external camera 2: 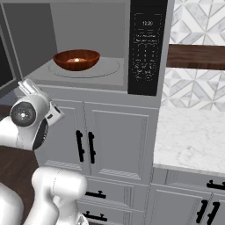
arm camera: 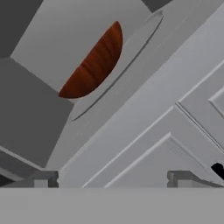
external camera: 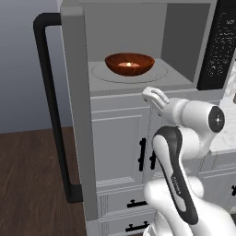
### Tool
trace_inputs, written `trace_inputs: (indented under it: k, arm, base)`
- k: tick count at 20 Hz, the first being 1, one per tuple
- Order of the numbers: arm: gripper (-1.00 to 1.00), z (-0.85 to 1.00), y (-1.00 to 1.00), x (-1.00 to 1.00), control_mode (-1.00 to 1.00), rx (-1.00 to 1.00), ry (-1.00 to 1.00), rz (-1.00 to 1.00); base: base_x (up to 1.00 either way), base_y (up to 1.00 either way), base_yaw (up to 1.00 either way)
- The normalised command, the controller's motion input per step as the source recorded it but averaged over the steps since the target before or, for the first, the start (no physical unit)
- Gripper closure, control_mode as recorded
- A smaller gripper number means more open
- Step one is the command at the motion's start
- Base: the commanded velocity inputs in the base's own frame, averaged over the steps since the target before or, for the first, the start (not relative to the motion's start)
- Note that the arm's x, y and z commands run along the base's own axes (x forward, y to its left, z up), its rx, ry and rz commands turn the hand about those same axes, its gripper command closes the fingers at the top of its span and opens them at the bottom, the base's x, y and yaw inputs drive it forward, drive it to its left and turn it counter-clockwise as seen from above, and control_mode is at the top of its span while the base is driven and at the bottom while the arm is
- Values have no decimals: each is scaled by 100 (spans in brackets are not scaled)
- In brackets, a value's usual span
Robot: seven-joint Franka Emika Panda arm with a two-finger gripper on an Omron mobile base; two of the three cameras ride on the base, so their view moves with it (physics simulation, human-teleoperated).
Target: Open the microwave, place the bowl with waffle inside the microwave, then close the microwave door and turn it on.
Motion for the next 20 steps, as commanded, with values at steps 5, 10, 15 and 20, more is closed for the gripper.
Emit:
trace_inputs:
  k: [5, 10, 15, 20]
  arm:
    - [-100, -42, 48, 0, -100, -21, -13, 0]
    - [-100, -35, 70, 1, -100, -21, -13, 0]
    - [-100, -10, 33, 51, -100, -8, -14, -9]
    - [-100, -2, 3, 71, -100, -1, -11, -10]
  base:
    - [0, 0, 0]
    - [0, 0, 0]
    - [0, 0, 0]
    - [0, 0, 0]
